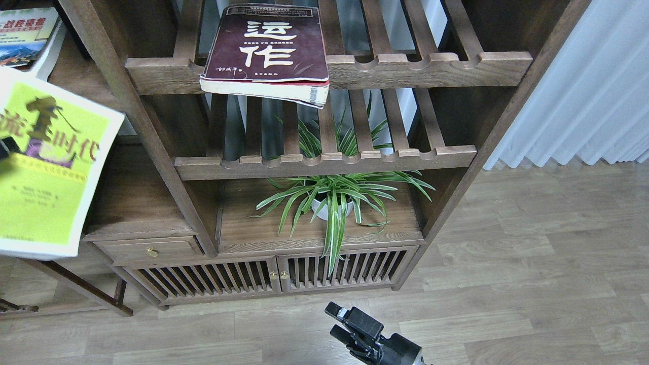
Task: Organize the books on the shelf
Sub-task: 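Carry the yellow-green book with the left gripper toward the side shelf, then place the yellow-green book on the side shelf with the left gripper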
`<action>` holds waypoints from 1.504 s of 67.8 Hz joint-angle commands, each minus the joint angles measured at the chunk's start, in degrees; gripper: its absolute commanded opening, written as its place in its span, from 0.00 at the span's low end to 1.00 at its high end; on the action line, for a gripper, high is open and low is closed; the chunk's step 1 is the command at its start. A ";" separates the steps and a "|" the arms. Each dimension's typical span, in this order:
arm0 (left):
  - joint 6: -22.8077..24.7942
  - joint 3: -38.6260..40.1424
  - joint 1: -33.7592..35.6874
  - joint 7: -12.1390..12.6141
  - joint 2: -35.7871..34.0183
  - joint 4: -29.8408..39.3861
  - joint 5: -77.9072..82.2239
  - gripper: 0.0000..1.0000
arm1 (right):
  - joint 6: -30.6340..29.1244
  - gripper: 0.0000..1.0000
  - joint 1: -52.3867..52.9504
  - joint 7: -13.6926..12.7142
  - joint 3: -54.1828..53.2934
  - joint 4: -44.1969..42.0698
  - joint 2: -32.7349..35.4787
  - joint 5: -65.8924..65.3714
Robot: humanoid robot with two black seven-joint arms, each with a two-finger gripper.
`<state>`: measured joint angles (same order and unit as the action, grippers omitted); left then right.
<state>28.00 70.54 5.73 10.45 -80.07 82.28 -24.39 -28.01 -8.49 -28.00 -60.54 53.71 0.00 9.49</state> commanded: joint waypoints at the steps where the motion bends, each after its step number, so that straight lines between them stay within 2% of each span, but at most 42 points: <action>1: 0.00 3.81 0.08 0.10 -1.14 -1.33 0.05 0.01 | 0.01 1.00 0.40 0.00 -0.10 -0.01 0.00 0.00; 27: 0.00 10.41 0.87 0.45 -3.16 -7.31 0.14 0.01 | 0.01 1.00 0.75 0.00 -0.10 -0.45 0.00 -0.08; 38: 0.00 8.65 6.40 0.80 -3.25 -10.65 0.22 0.01 | 0.01 1.00 0.84 0.00 -0.10 -0.45 0.00 -0.08; 44: 0.00 4.00 11.58 1.68 -2.99 -11.79 0.31 0.01 | 0.01 1.00 0.84 0.00 -0.02 -0.45 0.00 -0.17; 53: 0.00 -6.71 23.43 3.08 -2.46 -13.55 0.58 0.01 | 0.01 1.00 1.02 0.00 -0.10 -0.54 0.00 -0.79; 70: 0.00 -24.39 43.57 3.79 0.79 -18.30 0.75 0.01 | 0.01 1.00 0.93 0.00 -0.19 -0.45 0.00 -0.79; 71: 0.00 -27.70 47.76 4.57 2.01 -19.26 0.84 0.00 | 0.01 1.00 0.93 0.00 -0.19 -0.45 0.00 -0.87; 72: 0.00 -28.61 48.84 4.93 2.29 -19.53 0.84 0.00 | 0.01 1.00 0.93 0.00 -0.19 -0.45 0.00 -0.88; 80: 0.00 -31.42 53.07 5.63 2.99 -21.11 0.84 0.00 | 0.01 1.00 0.84 0.00 -0.19 -0.45 0.00 -0.87; 91: 0.00 -31.96 54.74 5.90 5.18 -24.18 0.93 0.01 | 0.01 1.00 0.67 0.00 -0.28 -0.45 0.00 -0.88; 102: 0.00 -31.96 56.06 9.59 9.23 -27.70 0.93 0.01 | 0.01 1.00 0.58 0.00 -0.28 -0.27 0.00 -0.88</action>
<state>28.00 38.61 60.96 17.69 -73.31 56.80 -23.46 -28.00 -7.88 -28.00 -60.82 53.31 0.00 8.61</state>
